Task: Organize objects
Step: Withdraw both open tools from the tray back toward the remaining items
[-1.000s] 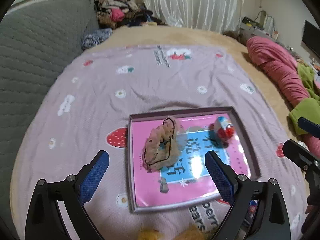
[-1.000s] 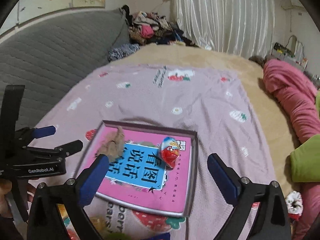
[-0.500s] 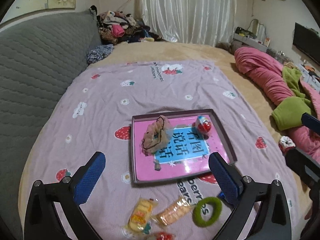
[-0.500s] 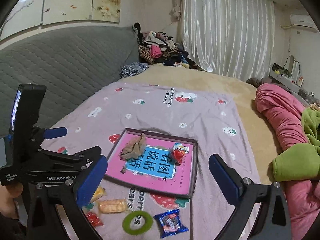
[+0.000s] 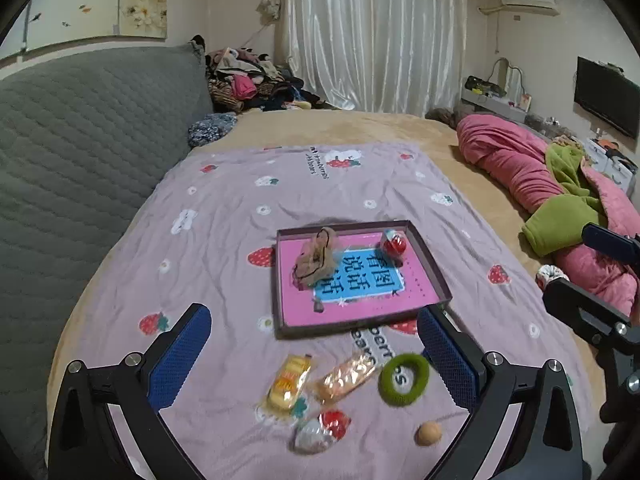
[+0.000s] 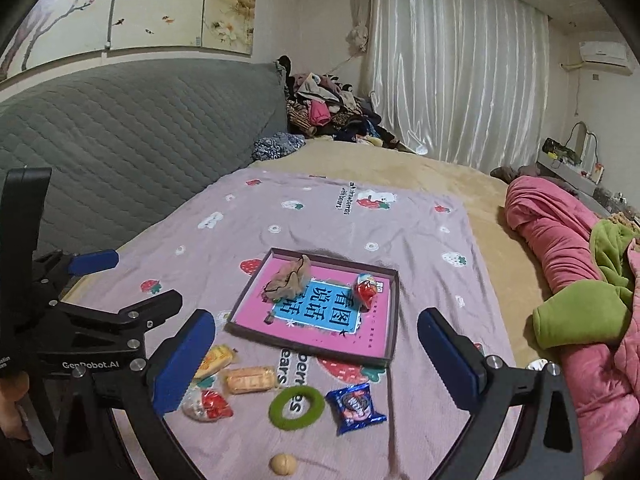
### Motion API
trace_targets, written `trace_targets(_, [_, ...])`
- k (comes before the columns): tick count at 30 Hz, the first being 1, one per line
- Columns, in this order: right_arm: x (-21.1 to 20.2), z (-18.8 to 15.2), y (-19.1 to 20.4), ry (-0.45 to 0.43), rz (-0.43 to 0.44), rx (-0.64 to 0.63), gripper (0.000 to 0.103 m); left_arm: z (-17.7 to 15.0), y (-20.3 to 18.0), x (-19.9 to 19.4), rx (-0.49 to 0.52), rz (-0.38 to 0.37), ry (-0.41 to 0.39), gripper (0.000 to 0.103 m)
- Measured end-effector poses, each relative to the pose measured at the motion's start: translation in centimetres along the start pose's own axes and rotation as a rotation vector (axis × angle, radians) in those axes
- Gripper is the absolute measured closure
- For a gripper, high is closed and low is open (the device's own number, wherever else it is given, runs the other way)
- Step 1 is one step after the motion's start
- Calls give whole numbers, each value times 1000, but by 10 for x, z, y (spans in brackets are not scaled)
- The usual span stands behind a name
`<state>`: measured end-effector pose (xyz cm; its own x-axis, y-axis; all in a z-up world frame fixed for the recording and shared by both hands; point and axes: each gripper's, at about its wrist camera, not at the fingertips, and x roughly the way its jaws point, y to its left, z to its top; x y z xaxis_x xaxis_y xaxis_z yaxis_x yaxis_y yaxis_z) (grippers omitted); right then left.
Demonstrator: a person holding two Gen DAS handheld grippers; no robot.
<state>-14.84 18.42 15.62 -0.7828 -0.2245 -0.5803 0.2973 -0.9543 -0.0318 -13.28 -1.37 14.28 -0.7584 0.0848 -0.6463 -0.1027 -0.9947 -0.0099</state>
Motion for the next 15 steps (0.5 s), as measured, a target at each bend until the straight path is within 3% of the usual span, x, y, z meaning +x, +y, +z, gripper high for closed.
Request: trace_targets(15, [-32,-58,25,5,22,-11,1,-71,6,-9,5,2,61,0])
